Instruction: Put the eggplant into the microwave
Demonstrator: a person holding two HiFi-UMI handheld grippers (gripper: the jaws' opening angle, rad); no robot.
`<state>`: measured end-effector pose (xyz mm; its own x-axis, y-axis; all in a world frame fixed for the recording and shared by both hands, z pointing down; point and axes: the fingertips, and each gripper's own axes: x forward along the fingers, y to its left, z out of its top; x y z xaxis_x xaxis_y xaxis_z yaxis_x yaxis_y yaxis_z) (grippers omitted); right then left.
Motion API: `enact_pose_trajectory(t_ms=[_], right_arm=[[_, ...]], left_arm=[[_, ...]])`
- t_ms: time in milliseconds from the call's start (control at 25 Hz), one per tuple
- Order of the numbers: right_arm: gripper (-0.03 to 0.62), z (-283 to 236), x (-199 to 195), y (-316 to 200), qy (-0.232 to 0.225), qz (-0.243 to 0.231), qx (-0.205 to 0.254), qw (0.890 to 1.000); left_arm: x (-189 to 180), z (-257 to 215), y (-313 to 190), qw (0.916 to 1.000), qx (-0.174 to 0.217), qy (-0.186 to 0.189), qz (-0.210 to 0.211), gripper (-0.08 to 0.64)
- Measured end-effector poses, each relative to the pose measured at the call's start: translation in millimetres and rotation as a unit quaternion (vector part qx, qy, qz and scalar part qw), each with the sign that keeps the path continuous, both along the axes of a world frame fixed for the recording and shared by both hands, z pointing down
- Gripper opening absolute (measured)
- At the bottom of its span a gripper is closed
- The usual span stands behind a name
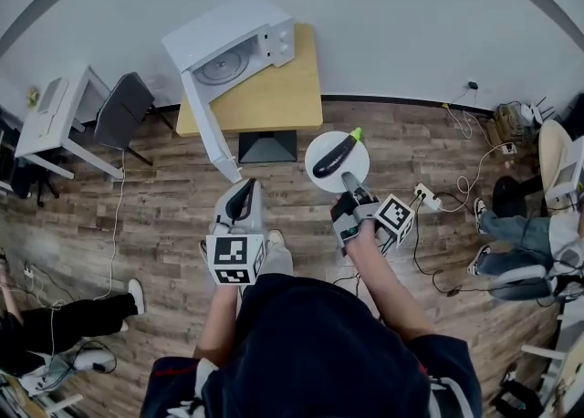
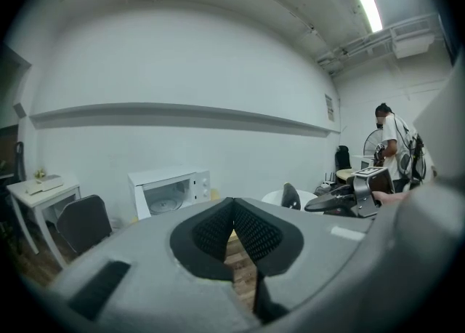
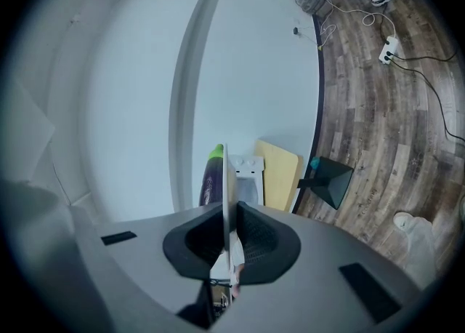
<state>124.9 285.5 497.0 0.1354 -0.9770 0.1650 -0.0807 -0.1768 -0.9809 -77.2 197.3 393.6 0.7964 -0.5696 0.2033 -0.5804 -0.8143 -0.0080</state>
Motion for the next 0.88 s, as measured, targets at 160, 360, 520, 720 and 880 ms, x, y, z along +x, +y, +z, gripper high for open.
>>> enact_pose_trajectory(t_ms=[160,360,520,720,880], right_arm=[[0.026,-4.8,6.2,-41.4,-0.003,0.001,0.001,1.0],[0.026,-15.6,9.8,-99.0,-0.002,0.001,0.009,1.0],[0.026,-18.0,11.7,-138.5,0.0,0.003,0.004,1.0],[0.026,-18.7,14.1,-177.8,0.001,0.01,0.002,1.0],[0.026,-17.0,13.7,-205.7,-0.002,0.017,0.007,1.0]], left_arm=[[7.0,-6.9,-40.6,1.0,0.001,0.002,0.001,0.014],[8.5,-14.8,-96.1,1.0,0.003,0.006,0.001,0.014],[10.7,-15.6,-135.8,1.0,0.0,0.007,0.004,0.014],[14.6,-13.3,-176.7,0.9999,-0.004,0.005,0.013,0.014],[18.3,-11.1,-204.6,0.9997,-0.006,0.006,0.024,0.014]])
